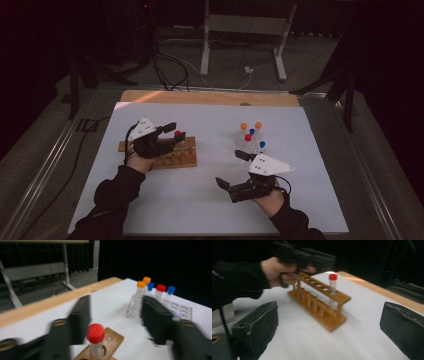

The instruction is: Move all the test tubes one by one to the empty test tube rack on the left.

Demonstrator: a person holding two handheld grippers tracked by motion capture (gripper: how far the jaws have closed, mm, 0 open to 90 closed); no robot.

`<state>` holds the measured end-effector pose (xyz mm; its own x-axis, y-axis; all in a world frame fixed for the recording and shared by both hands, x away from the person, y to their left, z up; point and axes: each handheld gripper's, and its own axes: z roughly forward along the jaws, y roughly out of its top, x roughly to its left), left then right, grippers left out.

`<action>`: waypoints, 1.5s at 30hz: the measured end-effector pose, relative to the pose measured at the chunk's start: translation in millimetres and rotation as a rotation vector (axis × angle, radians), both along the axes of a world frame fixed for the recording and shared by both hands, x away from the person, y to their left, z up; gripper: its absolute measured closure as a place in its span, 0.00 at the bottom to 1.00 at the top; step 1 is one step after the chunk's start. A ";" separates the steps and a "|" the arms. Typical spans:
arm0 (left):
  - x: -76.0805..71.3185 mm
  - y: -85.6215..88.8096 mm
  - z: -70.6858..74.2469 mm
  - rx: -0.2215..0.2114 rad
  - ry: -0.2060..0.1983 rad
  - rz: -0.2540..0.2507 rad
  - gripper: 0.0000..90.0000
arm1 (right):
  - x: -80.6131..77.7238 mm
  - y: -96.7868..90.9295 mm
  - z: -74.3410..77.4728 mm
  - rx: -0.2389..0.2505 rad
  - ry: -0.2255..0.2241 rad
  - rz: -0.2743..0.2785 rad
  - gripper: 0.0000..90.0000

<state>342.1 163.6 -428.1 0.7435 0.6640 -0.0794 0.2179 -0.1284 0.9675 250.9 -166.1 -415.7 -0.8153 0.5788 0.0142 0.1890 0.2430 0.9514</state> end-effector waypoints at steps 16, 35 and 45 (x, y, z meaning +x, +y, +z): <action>-60.2 20.4 14.0 -0.070 0.008 -0.188 0.01 | 42.9 -30.3 8.6 -0.084 0.023 -0.271 0.02; -94.8 20.2 -19.5 -0.011 0.013 -0.221 0.01 | 68.8 -31.3 -31.8 -0.136 0.147 -0.475 0.42; -93.2 23.1 -19.4 -0.019 0.015 -0.211 0.01 | 84.0 -23.2 -38.6 -0.195 0.203 -0.535 0.63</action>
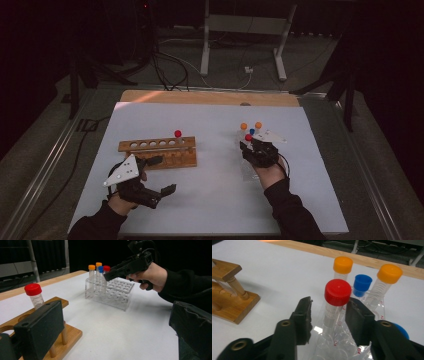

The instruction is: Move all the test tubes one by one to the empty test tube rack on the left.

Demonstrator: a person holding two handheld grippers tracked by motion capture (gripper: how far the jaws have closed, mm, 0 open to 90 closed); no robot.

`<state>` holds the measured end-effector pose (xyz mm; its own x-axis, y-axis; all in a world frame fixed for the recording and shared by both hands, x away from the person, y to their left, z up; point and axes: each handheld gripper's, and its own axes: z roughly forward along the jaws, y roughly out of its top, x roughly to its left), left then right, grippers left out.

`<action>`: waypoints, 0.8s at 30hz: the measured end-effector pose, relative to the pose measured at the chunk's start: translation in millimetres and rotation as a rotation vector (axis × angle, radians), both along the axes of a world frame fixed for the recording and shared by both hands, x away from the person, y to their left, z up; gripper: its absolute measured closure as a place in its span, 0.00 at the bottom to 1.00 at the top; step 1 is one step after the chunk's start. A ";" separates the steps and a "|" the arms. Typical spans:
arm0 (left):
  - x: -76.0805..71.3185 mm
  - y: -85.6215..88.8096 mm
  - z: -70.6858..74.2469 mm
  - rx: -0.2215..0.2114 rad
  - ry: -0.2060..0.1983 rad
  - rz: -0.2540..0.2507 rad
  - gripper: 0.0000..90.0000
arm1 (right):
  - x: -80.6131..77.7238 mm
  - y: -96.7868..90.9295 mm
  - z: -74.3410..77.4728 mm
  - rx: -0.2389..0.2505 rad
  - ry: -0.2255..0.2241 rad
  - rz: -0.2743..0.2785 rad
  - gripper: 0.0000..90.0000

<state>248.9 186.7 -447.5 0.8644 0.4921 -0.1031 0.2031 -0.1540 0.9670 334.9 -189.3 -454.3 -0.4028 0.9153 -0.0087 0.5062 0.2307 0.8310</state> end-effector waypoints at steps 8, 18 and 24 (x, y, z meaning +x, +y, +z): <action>0.5 1.6 0.9 -0.002 0.000 0.004 0.01 | 7.0 5.2 -4.2 -0.045 0.029 -0.010 0.76; 1.5 1.9 0.0 -0.001 0.011 -0.003 0.01 | 7.4 3.9 -1.9 -0.054 0.023 -0.005 0.82; 1.1 -0.4 1.9 -0.005 0.027 -0.014 0.01 | 2.2 6.7 11.7 -0.084 -0.022 0.012 0.82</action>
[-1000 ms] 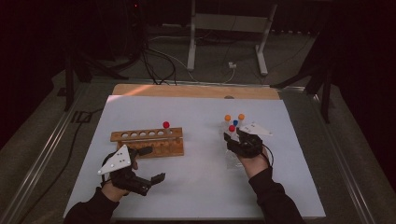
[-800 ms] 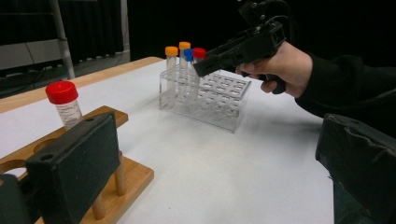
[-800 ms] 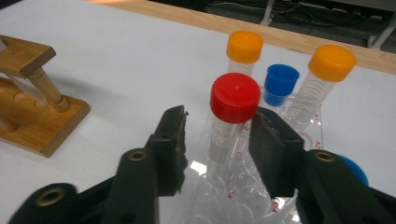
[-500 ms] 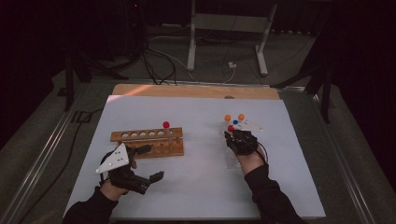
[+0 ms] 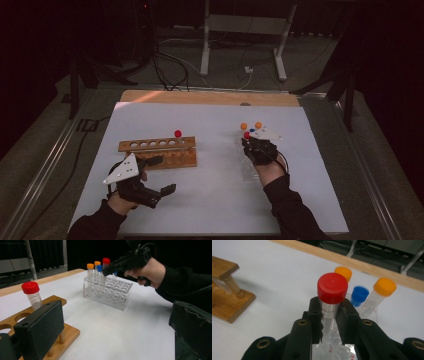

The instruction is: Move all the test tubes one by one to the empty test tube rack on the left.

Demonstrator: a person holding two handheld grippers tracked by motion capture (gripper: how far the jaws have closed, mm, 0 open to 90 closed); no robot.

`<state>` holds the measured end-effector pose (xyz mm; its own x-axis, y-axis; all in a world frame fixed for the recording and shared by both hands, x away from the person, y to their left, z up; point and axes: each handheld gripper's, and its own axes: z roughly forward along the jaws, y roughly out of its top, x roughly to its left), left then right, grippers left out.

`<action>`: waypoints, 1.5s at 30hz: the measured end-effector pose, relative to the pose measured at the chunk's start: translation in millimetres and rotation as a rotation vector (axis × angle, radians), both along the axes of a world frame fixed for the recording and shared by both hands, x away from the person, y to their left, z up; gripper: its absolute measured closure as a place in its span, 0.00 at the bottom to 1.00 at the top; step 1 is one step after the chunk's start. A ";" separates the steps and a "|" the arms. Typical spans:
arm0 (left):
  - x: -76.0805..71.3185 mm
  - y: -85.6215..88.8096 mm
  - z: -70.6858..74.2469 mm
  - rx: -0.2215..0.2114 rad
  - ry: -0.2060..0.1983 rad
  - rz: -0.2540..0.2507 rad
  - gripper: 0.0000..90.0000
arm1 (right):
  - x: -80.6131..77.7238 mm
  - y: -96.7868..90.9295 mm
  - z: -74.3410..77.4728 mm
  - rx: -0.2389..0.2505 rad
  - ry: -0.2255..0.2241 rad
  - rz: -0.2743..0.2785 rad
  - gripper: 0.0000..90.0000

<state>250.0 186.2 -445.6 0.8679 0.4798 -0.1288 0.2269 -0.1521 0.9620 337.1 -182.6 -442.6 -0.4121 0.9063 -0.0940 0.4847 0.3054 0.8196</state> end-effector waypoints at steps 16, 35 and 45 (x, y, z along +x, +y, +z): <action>0.2 -10.0 16.5 0.007 -0.008 -0.036 0.01 | -20.9 1.2 56.6 0.028 -0.116 0.160 0.83; 6.8 -43.9 32.2 0.008 -0.015 -0.161 0.05 | -81.9 41.7 21.6 0.062 -0.005 0.519 0.83; 8.6 -64.2 31.4 0.016 -0.038 -0.206 0.25 | -94.1 60.0 14.7 0.072 0.031 0.607 0.83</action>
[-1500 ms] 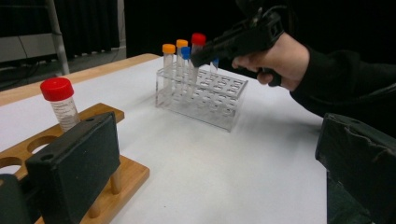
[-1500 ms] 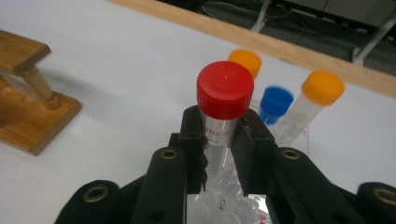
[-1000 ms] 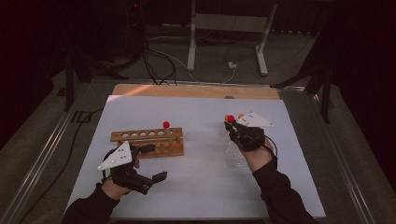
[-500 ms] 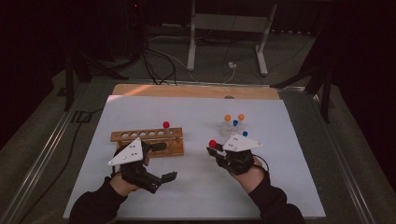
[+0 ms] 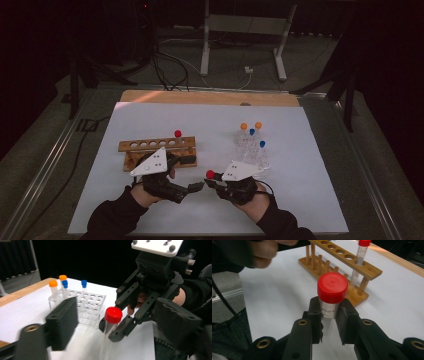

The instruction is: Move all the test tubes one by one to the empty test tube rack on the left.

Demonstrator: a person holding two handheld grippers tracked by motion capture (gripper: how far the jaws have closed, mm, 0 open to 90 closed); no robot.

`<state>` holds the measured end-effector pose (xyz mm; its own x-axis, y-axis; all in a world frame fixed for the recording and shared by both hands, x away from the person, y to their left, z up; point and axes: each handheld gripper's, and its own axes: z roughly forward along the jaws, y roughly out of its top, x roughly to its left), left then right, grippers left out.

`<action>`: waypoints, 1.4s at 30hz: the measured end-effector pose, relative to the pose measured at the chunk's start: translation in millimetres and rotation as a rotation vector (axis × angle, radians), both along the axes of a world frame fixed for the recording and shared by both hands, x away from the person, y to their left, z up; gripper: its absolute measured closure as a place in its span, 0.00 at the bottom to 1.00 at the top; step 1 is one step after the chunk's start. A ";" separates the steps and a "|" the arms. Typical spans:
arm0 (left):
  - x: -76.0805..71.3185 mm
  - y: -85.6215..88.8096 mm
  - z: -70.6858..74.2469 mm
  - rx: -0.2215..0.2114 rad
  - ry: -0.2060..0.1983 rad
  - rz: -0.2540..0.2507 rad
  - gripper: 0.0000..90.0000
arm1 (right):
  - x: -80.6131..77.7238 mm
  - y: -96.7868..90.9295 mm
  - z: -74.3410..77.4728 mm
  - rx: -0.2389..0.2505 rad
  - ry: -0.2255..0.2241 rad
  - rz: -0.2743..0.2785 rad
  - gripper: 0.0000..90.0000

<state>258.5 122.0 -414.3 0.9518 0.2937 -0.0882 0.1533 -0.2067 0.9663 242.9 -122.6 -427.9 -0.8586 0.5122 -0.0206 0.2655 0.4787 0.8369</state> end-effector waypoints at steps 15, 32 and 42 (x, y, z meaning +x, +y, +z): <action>2.7 -15.3 -11.2 0.102 -0.066 0.022 0.64 | 0.3 7.7 2.8 -0.010 0.030 0.022 0.83; 0.8 -16.1 -4.6 0.113 -0.107 0.009 0.80 | 3.2 7.5 6.0 0.010 0.024 0.013 0.75; 11.2 13.4 26.8 0.069 -0.123 0.108 0.80 | 9.1 -4.1 13.0 0.054 0.025 -0.039 0.36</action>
